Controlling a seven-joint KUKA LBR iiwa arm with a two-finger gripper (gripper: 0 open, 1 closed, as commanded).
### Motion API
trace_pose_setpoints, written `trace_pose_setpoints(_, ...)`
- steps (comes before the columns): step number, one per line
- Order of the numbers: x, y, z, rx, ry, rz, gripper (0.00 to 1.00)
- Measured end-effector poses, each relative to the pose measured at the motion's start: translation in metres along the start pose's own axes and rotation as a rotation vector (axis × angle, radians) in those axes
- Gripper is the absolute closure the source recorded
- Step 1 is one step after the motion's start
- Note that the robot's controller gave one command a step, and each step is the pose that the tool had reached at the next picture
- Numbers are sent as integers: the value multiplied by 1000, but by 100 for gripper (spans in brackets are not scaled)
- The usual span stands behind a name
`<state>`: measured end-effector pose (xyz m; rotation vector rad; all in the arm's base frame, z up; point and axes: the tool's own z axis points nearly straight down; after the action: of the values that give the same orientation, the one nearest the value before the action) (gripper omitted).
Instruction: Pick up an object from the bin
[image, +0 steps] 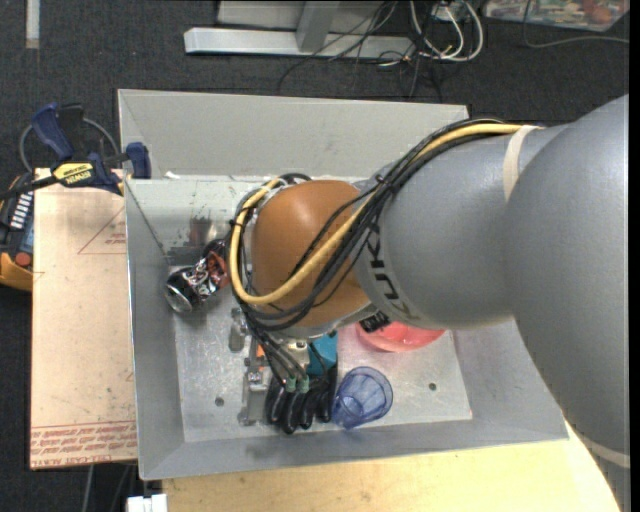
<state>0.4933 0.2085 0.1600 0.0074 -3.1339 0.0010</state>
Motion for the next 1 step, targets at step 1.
trace_pose_setpoints(1, -2, -1, -4, -2, -7, 5, 0)
